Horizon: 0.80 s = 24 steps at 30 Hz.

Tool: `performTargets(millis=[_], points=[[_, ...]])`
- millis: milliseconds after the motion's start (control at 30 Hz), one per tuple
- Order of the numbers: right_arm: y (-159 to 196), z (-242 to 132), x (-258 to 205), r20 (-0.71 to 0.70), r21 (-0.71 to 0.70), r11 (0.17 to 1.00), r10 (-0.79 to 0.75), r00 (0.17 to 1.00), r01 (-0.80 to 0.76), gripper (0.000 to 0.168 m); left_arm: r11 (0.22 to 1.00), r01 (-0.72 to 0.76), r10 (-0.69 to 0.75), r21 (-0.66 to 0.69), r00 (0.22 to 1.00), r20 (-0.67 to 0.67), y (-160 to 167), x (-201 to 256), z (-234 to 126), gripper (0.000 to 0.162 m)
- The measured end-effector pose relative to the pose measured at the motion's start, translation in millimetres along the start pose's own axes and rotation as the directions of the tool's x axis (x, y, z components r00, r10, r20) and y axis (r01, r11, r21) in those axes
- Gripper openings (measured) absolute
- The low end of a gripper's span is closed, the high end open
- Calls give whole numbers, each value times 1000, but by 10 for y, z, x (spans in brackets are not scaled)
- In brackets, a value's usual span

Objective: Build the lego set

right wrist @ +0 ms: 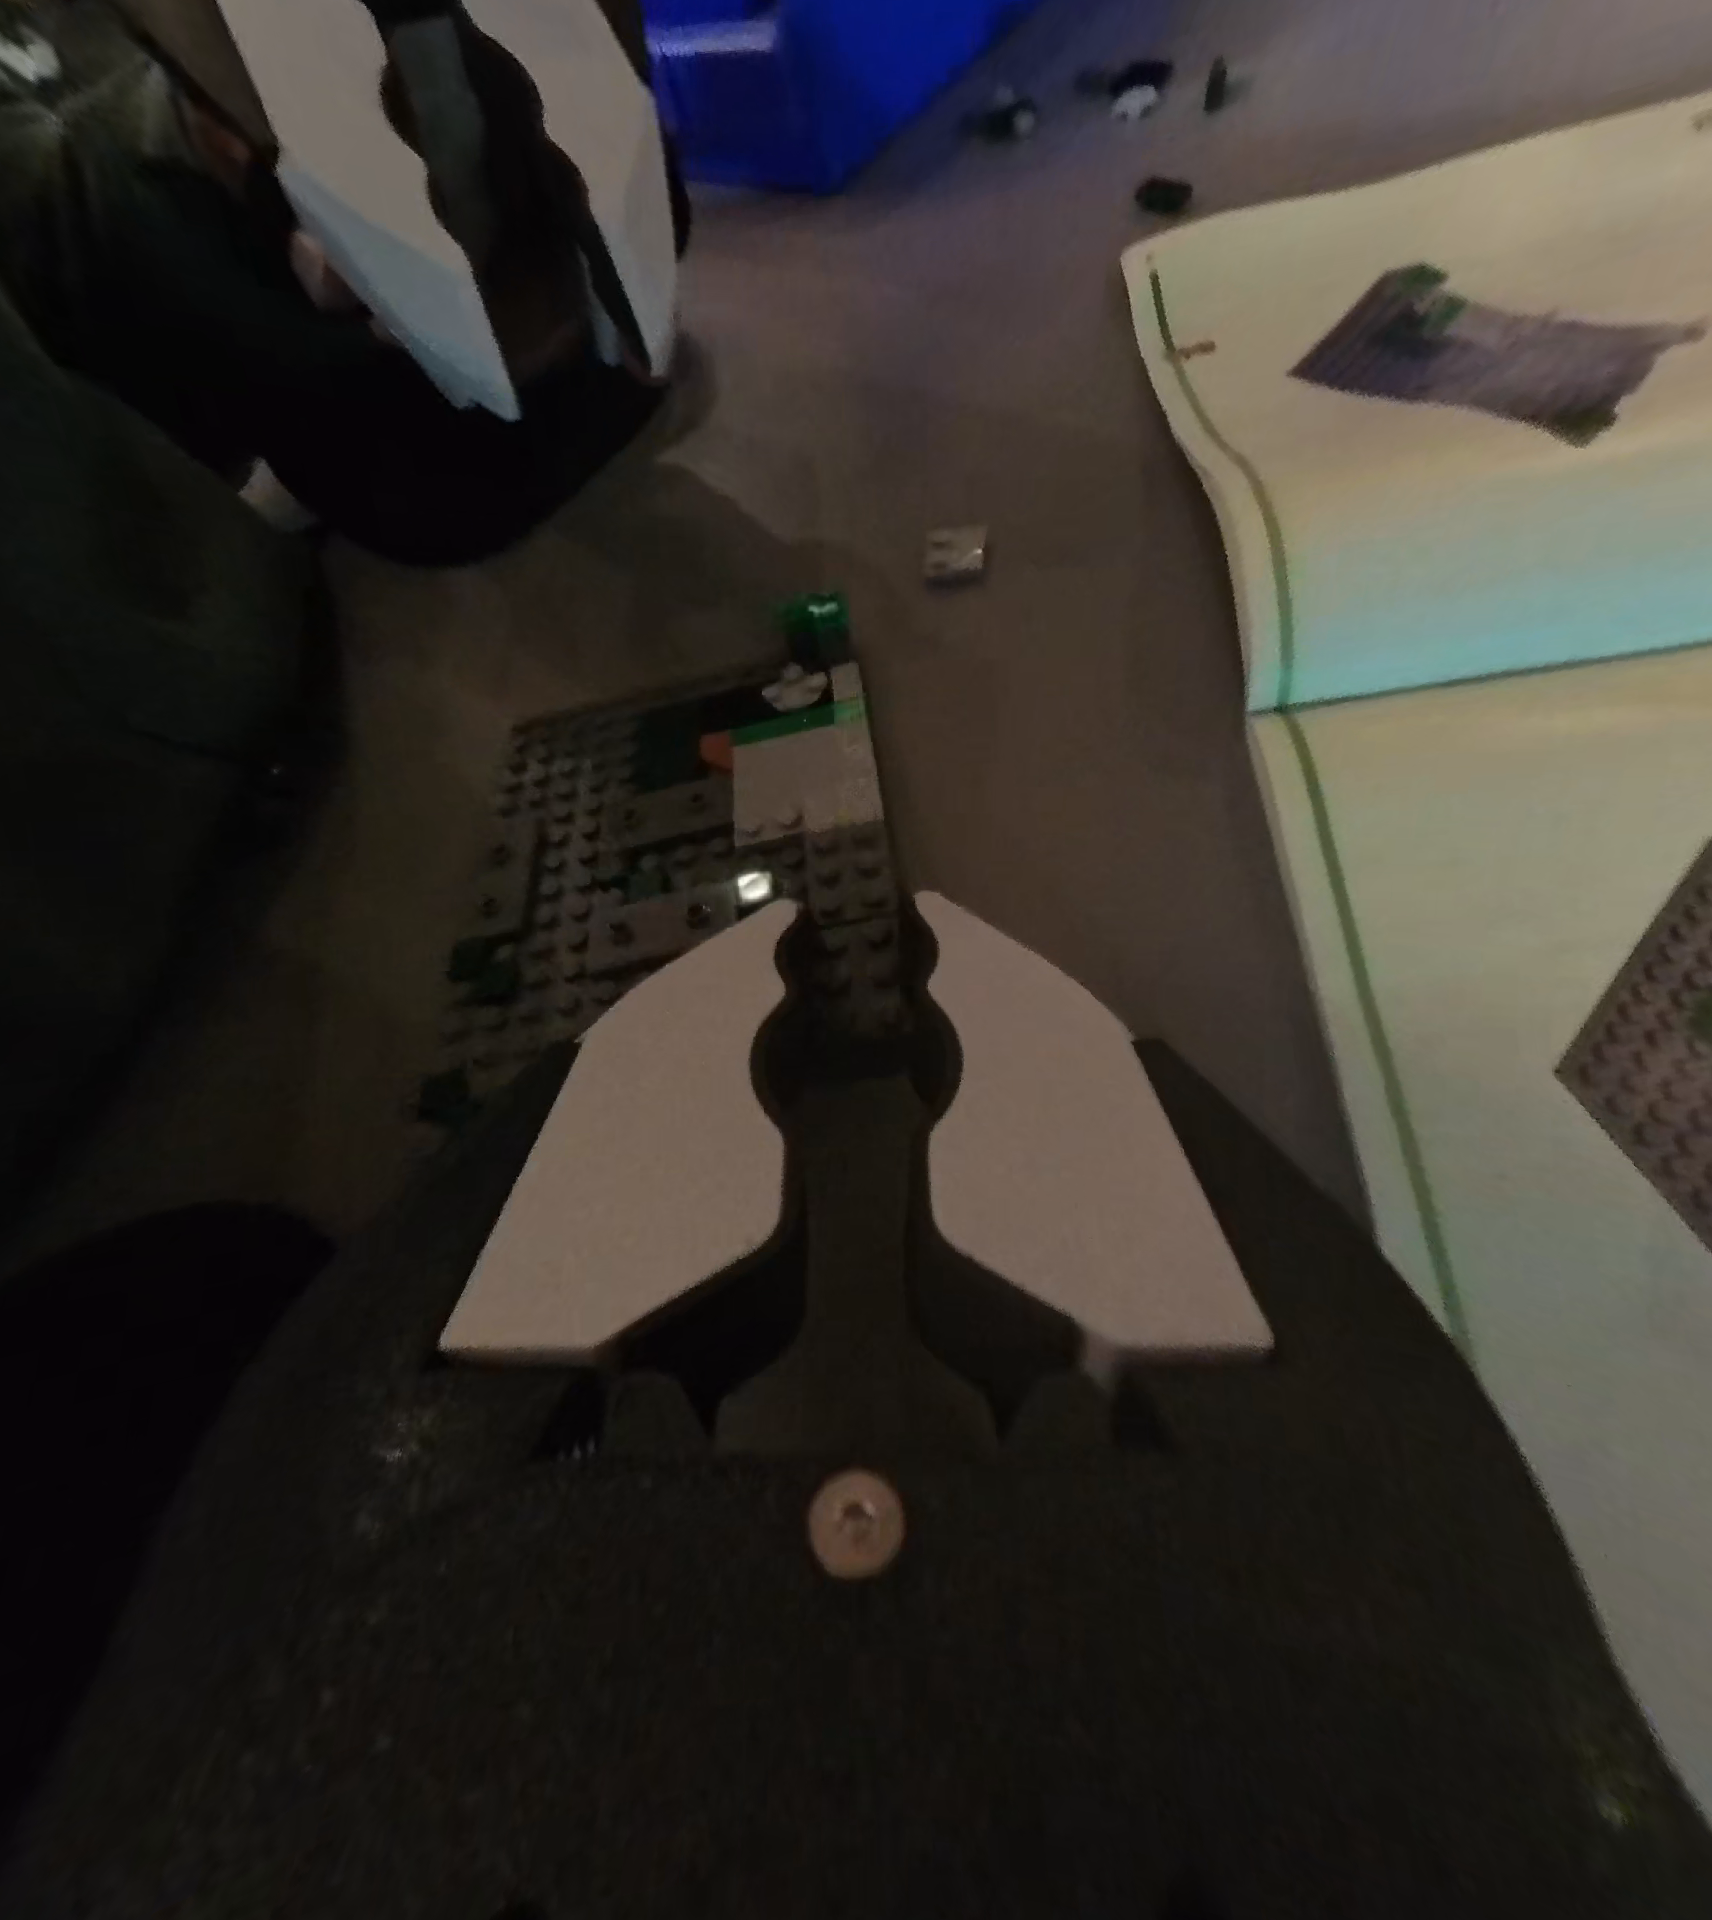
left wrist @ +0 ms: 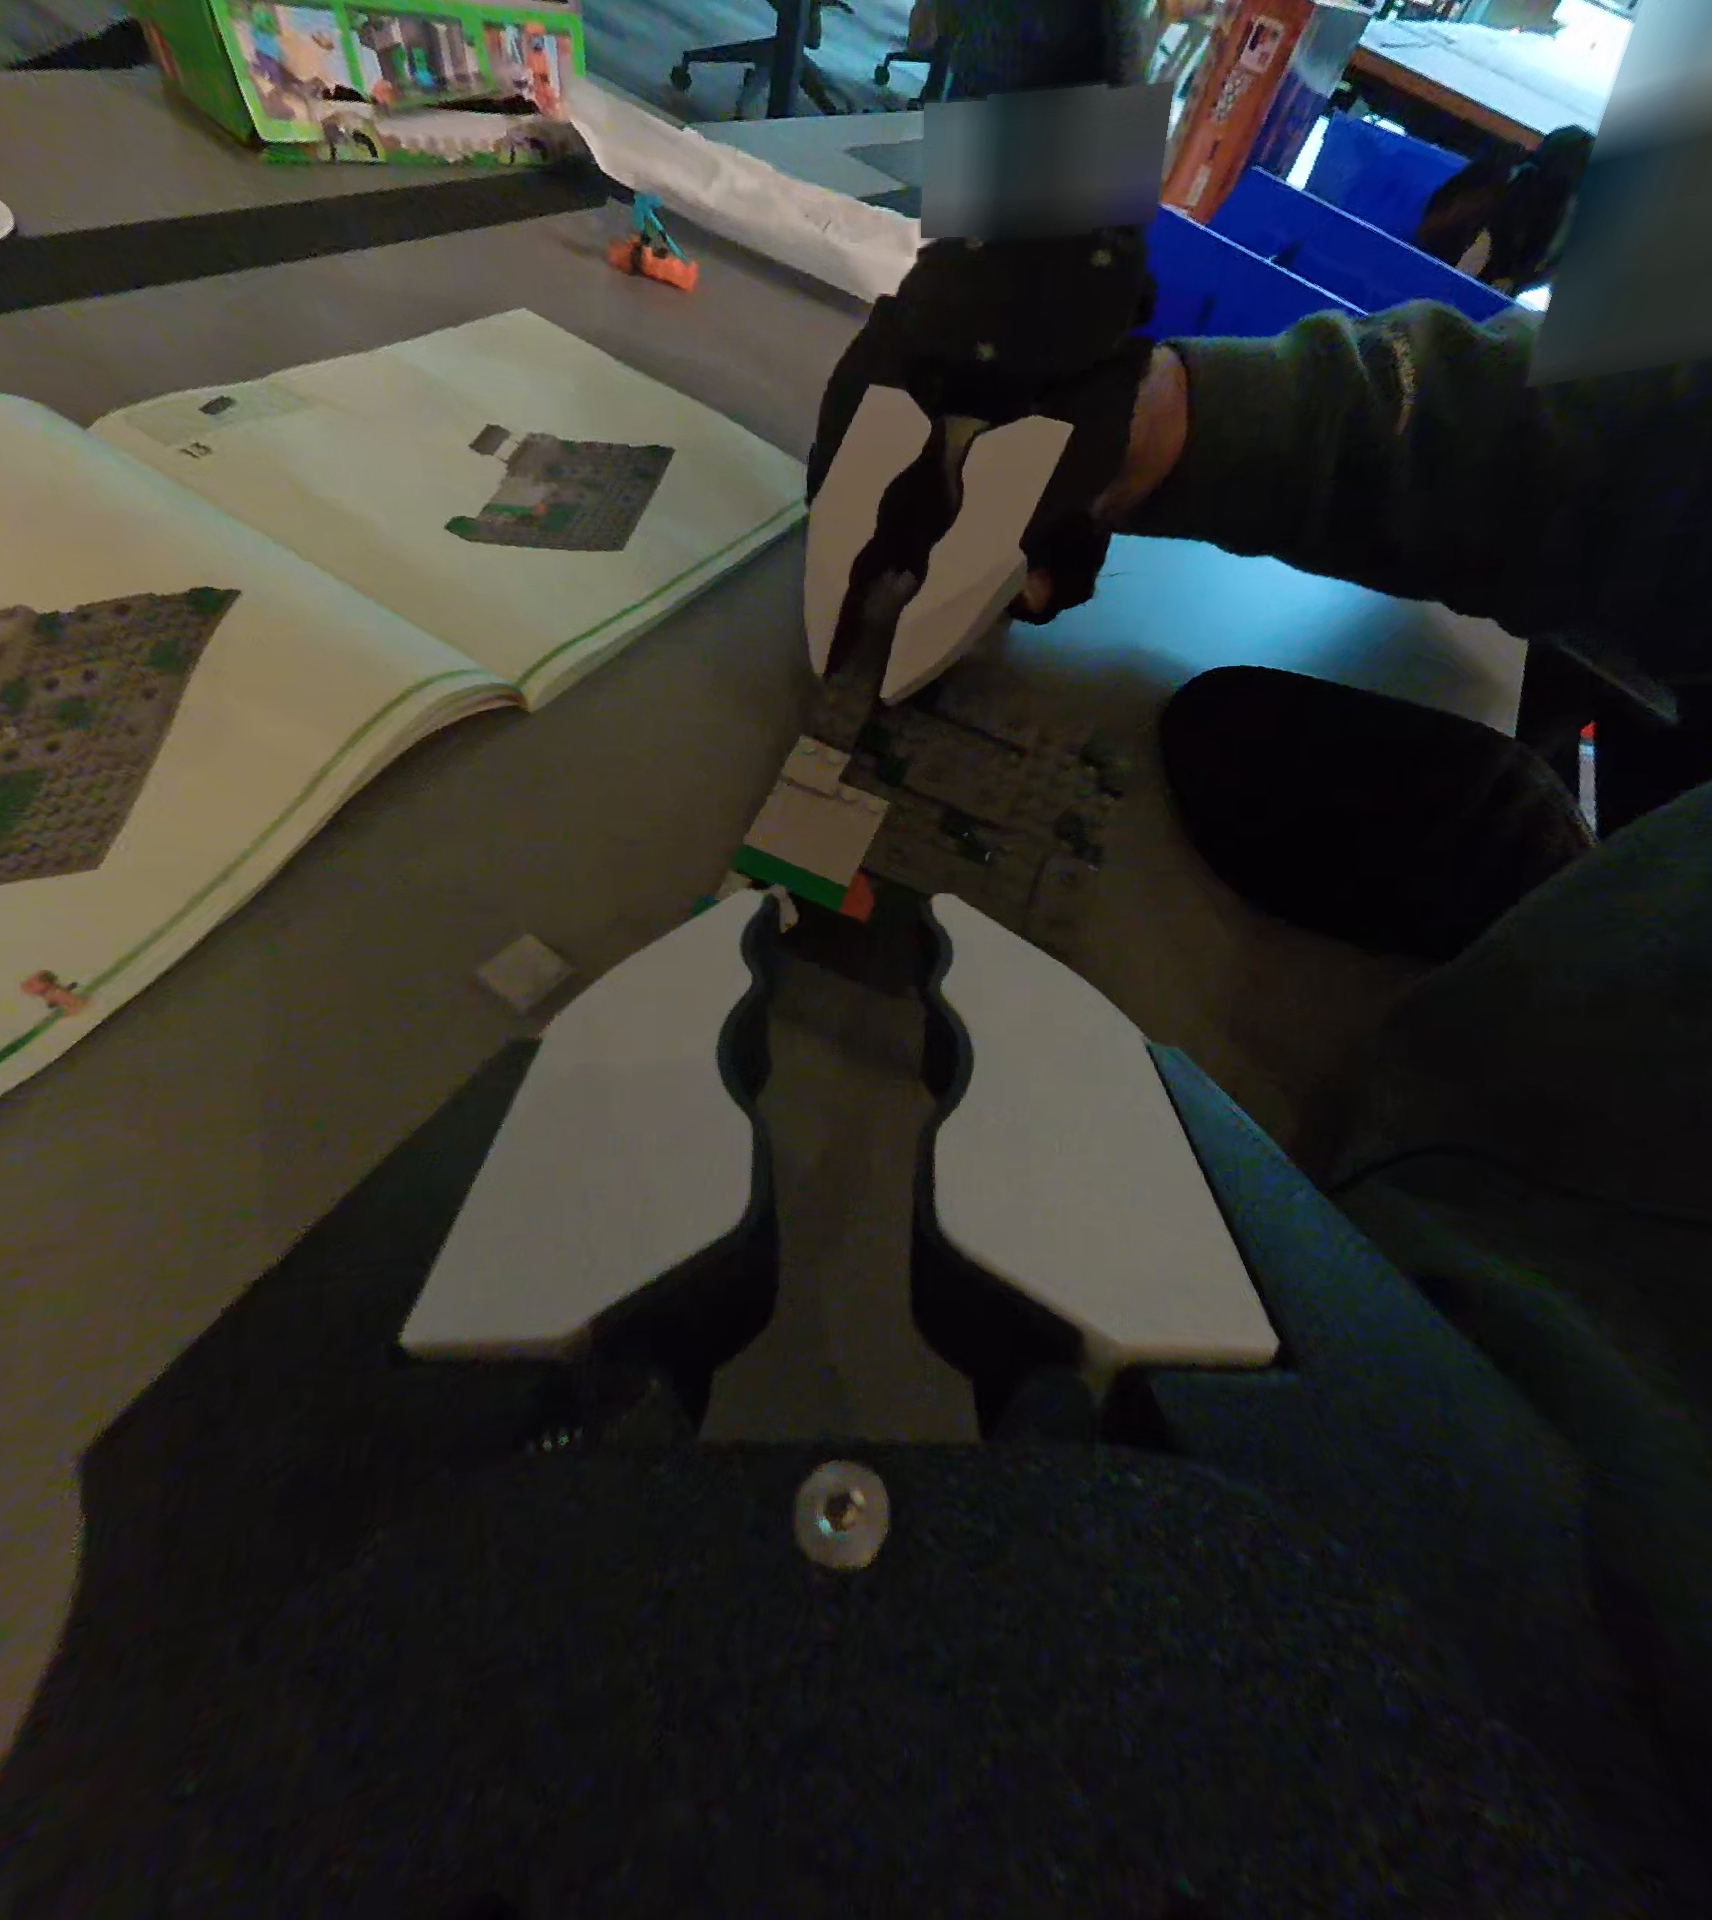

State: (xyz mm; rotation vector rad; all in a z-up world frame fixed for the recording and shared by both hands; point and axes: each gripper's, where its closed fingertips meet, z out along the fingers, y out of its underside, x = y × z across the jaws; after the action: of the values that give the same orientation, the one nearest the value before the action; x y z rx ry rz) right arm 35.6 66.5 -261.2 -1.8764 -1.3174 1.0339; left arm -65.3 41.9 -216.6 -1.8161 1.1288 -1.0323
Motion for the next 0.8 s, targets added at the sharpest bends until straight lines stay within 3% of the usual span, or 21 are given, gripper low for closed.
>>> performTargets(millis=[433, 633, 800], points=[[-119, -16, 73, -107, -60, 996, -68, 992, 62, 20, 1000, -6, 6, -2, 1000, -7, 32, 5, 19, 24], [-331, 35, 52, -235, -43, 991, -134, 963, 128, 14, 998, -57, 58, -9, 994, 90, 28, -104, -1, 19], [-306, 53, 11, -330, -91, 985, -169, 929, 147, 14, 998, -62, 64, -18, 988, 139, 39, -185, -25, 15]])
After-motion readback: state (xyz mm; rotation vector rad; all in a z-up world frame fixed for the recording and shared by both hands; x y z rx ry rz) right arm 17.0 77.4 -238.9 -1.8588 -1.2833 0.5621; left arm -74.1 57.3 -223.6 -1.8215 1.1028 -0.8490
